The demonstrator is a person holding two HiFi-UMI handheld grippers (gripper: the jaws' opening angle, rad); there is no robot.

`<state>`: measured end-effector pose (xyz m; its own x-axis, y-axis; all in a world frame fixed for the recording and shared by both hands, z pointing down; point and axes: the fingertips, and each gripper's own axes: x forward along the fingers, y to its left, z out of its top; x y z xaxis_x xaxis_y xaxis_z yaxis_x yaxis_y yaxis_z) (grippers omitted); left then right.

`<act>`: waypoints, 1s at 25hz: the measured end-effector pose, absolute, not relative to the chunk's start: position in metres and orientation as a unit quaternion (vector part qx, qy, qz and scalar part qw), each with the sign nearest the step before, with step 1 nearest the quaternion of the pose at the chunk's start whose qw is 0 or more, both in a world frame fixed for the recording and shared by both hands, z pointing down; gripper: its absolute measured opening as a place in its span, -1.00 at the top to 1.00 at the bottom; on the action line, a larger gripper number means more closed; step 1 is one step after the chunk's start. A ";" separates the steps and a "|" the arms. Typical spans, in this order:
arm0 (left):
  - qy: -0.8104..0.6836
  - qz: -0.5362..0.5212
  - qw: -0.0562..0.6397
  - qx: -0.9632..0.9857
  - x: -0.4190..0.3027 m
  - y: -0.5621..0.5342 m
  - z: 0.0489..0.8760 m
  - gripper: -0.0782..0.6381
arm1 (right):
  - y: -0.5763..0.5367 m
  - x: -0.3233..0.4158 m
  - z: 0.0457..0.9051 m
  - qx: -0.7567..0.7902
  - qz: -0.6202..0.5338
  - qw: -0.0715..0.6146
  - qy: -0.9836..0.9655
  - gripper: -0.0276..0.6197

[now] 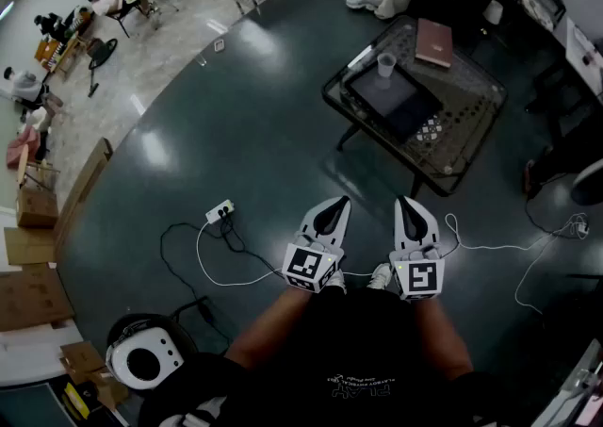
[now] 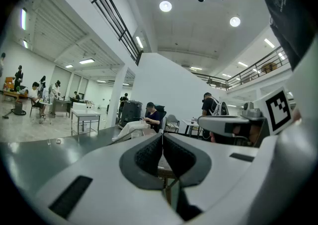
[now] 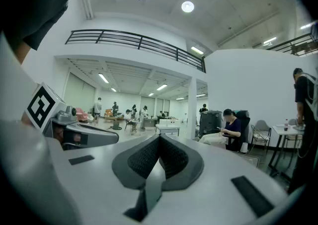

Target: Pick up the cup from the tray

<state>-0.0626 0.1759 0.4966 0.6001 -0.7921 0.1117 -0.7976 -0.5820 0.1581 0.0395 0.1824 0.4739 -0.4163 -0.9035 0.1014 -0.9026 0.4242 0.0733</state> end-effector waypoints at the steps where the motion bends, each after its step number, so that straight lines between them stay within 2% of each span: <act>1: -0.446 0.016 0.096 0.890 -0.063 0.178 0.497 0.75 | 0.184 0.039 0.471 0.538 -0.004 0.063 -0.841 0.92; 10: -0.440 0.017 0.095 0.893 -0.061 0.192 0.494 0.75 | 0.198 0.037 0.471 0.535 -0.004 0.066 -0.842 0.92; 15: -0.438 0.024 0.086 0.895 -0.063 0.201 0.493 0.75 | 0.207 0.032 0.462 0.524 -0.014 0.035 -0.851 0.92; 25: -0.414 0.021 0.072 0.907 -0.067 0.221 0.486 0.75 | 0.225 0.019 0.461 0.527 -0.017 0.023 -0.849 0.92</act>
